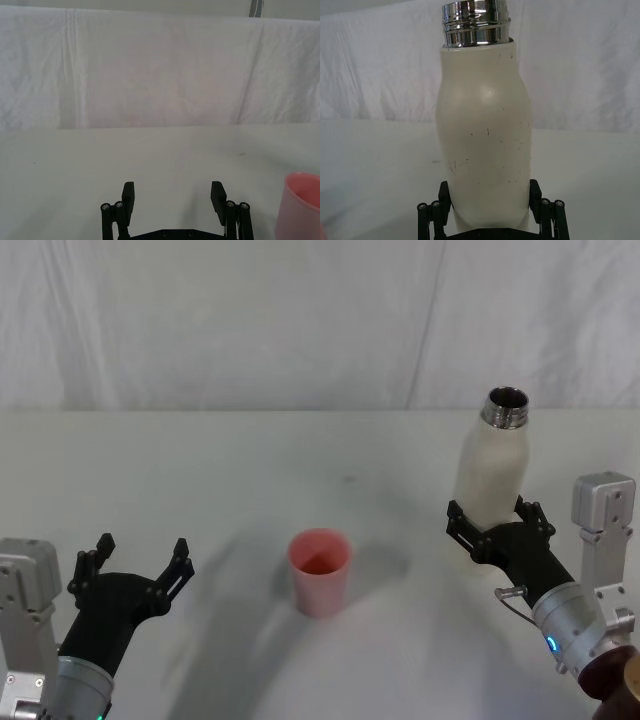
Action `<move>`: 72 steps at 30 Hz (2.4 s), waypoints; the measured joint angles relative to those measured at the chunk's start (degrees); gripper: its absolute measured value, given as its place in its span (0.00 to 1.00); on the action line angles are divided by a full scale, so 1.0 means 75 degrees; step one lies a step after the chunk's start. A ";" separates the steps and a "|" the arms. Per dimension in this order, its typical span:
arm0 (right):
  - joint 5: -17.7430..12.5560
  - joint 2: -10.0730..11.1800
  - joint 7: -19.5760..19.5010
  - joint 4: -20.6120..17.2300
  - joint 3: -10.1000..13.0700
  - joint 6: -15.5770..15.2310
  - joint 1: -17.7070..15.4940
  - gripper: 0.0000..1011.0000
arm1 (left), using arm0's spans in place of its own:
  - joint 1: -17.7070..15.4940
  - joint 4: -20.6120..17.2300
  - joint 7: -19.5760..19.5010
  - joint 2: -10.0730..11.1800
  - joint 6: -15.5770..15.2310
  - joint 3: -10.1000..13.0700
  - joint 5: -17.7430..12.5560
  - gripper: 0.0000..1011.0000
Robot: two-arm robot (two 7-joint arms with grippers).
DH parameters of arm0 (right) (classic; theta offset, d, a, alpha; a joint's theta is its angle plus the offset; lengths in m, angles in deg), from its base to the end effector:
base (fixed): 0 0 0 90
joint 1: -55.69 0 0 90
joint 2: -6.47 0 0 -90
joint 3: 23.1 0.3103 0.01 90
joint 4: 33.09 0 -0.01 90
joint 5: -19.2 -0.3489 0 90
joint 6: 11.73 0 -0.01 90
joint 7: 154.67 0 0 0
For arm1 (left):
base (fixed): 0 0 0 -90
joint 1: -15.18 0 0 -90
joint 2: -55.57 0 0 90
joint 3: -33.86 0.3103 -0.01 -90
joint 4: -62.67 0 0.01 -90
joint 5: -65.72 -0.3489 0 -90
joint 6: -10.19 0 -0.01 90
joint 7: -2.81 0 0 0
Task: Grasp the thermos with one hand and pour water into the cup lid.
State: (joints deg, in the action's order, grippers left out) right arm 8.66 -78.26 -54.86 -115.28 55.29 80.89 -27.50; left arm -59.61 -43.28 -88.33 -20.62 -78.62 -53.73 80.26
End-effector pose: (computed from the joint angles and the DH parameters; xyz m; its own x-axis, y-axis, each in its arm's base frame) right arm 0.3986 0.0391 -0.3288 0.3480 -0.9350 -0.0679 0.9375 0.3474 0.0200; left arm 0.2877 0.0382 -0.3044 0.1244 0.9917 -0.0325 -0.9921 0.1239 -0.0176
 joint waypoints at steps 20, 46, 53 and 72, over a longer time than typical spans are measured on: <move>0.0000 0.0001 0.0007 -0.0003 0.0000 0.0000 0.0001 0.94 | 0.0000 0.0000 0.0000 0.0000 0.0000 0.0000 0.0000 0.99; 0.0007 0.0044 0.0033 -0.0121 -0.0012 0.0004 -0.0008 0.94 | 0.0000 0.0000 0.0000 0.0000 0.0000 0.0000 0.0000 0.99; 0.0132 0.0150 0.0040 -0.0263 -0.0036 -0.0021 -0.0007 0.94 | 0.0000 0.0000 0.0000 0.0000 0.0000 0.0000 0.0000 0.99; 0.1252 0.0658 -0.0077 -0.0924 -0.0221 -0.0145 -0.0050 0.94 | 0.0000 0.0000 0.0000 0.0000 0.0000 0.0000 0.0000 0.99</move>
State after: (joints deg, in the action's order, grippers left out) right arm 18.06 -73.33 -55.44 -122.21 53.64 79.81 -27.88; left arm -59.61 -43.28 -88.33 -20.62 -78.62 -53.73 80.26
